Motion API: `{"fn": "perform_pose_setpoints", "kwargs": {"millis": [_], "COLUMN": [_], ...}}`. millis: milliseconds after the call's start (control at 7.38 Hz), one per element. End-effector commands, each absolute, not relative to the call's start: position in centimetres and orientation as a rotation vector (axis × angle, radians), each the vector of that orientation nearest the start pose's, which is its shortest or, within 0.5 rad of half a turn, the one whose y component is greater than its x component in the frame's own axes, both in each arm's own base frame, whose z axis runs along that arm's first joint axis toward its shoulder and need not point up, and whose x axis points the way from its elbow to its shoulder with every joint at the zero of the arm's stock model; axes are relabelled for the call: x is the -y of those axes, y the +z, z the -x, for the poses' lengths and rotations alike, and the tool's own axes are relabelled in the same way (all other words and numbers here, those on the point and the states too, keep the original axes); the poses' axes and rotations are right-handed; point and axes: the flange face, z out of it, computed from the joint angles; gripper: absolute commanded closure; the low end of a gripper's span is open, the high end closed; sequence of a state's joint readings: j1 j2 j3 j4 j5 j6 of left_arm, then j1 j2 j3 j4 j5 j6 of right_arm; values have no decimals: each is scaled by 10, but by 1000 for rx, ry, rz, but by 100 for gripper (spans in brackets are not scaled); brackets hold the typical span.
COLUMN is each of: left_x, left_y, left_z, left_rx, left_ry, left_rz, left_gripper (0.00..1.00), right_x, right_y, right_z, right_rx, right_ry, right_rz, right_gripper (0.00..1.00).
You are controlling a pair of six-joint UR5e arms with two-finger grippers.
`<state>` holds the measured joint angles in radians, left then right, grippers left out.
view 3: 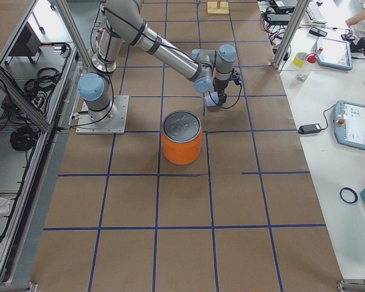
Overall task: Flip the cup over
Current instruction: 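Close the right gripper on the cup base and lift it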
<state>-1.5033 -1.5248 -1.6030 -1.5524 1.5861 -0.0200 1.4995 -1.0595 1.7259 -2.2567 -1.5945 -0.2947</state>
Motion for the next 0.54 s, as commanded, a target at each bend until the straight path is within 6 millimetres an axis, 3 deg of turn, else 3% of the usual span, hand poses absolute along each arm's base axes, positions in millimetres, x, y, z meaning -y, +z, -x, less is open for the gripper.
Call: {"fn": "perform_pose_setpoints", "kwargs": {"millis": [0,136,407], "left_x": [483,483,483], "left_y": [496,496,496], "left_z": [99,99,99], "left_rx": [-3122,-3121,-3122], "left_ry": [-50,-50,-50], "left_rz": [137,135,137], "left_gripper": [0,0,0], "right_x": [624,622,601], "right_y": [221,238,252], "right_z": [-91,-107,-206], "right_rx": [-3149,-3141,-3090], "right_ry": [-80,-125,-196], "right_rz": [363,403,654], "right_gripper": [81,84,86]}}
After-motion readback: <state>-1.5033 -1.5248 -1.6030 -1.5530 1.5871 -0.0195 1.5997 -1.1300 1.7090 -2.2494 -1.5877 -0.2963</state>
